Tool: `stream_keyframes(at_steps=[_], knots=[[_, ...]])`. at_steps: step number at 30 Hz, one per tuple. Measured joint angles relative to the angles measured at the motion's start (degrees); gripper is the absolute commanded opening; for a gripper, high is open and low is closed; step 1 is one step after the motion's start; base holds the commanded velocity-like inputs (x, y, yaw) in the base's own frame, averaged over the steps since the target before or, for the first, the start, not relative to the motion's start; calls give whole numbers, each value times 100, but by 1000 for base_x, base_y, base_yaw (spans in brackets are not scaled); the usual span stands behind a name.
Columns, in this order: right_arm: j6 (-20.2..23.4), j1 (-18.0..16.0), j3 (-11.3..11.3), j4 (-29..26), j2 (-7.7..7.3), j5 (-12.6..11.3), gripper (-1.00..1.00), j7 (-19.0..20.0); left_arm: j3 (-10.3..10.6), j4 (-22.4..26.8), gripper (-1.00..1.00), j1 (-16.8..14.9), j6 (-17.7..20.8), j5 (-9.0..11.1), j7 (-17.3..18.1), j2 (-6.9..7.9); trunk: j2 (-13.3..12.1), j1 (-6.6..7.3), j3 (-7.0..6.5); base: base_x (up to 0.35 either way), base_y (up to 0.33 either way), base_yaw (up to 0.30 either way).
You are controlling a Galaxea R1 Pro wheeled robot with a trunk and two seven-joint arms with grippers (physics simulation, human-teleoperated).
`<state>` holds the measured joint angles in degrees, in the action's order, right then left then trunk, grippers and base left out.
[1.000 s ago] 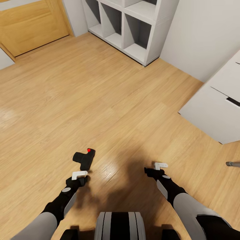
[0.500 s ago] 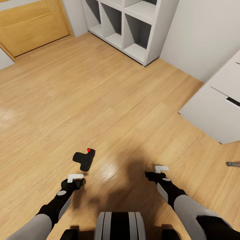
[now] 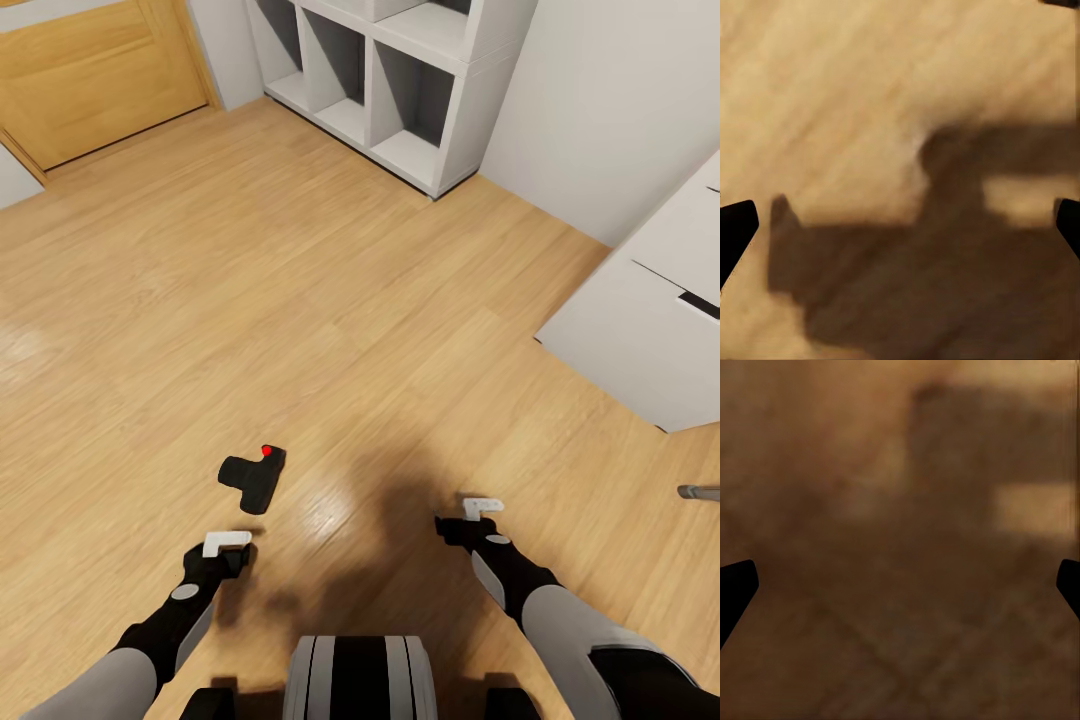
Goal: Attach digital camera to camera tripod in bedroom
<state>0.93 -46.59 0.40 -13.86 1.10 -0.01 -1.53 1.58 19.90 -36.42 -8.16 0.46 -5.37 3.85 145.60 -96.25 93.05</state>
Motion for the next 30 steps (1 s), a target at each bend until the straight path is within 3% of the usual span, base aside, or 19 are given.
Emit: stream_keyframes(at_steps=[11,23,30], knots=[[39,-1,-3,7,19,43,100,-132,1,-57,100,2,-354,-17,1,-5,0,0,0,0,0,-96],[41,0,-1,15,38,41,100,-145,0,-85,100,1,-378,-22,-1,-9,0,0,0,0,0,-15],[37,2,0,17,44,41,100,-174,0,-88,100,2,-379,-22,-1,-4,0,0,0,0,0,-151]])
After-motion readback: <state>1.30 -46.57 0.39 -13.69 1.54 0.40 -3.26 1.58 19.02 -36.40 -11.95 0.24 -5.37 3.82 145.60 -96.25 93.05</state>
